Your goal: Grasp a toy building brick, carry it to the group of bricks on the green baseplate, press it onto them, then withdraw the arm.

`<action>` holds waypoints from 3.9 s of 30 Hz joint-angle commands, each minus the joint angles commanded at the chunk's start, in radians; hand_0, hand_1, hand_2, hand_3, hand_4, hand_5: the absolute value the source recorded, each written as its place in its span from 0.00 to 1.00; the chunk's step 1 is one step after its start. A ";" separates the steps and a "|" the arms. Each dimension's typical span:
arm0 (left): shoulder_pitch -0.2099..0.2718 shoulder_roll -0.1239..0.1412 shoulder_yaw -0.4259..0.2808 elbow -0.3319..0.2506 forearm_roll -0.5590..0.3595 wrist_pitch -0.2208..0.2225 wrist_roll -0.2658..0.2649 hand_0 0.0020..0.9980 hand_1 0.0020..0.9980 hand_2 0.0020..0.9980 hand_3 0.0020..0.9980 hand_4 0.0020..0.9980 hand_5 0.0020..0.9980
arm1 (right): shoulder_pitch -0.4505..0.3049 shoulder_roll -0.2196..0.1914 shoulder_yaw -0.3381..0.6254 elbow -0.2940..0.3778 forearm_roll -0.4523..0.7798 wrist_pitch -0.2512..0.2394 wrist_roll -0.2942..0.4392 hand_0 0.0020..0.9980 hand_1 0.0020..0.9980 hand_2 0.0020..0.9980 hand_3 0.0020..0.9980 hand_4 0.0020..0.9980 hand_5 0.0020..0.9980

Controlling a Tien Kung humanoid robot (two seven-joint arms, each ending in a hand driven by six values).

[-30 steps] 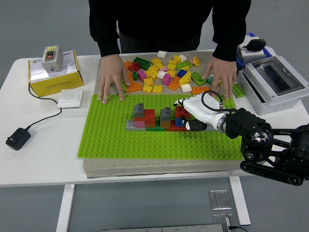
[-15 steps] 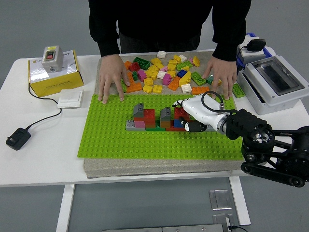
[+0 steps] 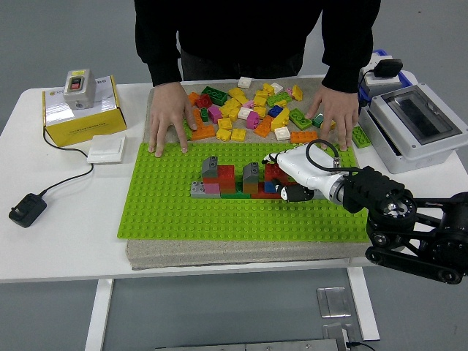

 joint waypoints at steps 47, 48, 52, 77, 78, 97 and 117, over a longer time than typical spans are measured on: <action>-0.003 0.003 0.002 0.000 0.002 -0.001 -0.001 0.61 0.59 0.52 0.59 0.09 0.69 | -0.004 0.001 0.001 -0.010 0.016 -0.014 0.027 0.10 0.16 0.75 0.88 0.52 0.37; -0.003 0.003 0.002 0.000 0.002 -0.001 -0.001 0.61 0.59 0.52 0.59 0.09 0.69 | -0.004 0.001 0.000 -0.010 0.016 -0.014 0.027 0.10 0.16 0.75 0.88 0.52 0.37; -0.003 0.002 0.002 0.000 0.003 -0.001 0.000 0.61 0.59 0.52 0.59 0.09 0.69 | -0.003 0.000 0.000 -0.010 0.016 -0.014 0.027 0.10 0.16 0.75 0.88 0.52 0.37; 0.000 0.002 0.003 0.000 0.004 -0.002 0.000 0.61 0.59 0.52 0.58 0.09 0.68 | -0.005 -0.014 0.017 0.002 0.025 0.000 0.034 0.10 0.17 0.79 0.90 0.55 0.40; 0.000 0.002 0.002 0.000 0.004 -0.002 0.000 0.61 0.59 0.52 0.58 0.09 0.68 | -0.006 -0.017 0.019 0.005 0.027 0.001 0.034 0.10 0.17 0.79 0.90 0.55 0.40; -0.003 0.003 0.000 0.000 0.006 -0.005 0.003 0.61 0.59 0.52 0.58 0.09 0.68 | -0.031 -0.094 0.109 0.103 0.015 -0.003 0.031 0.10 0.19 0.82 0.92 0.56 0.41; -0.003 0.001 -0.004 0.000 0.004 -0.007 0.006 0.61 0.59 0.52 0.59 0.10 0.68 | -0.037 -0.136 0.090 0.185 -0.008 -0.001 0.027 0.10 0.18 0.79 0.73 0.28 0.49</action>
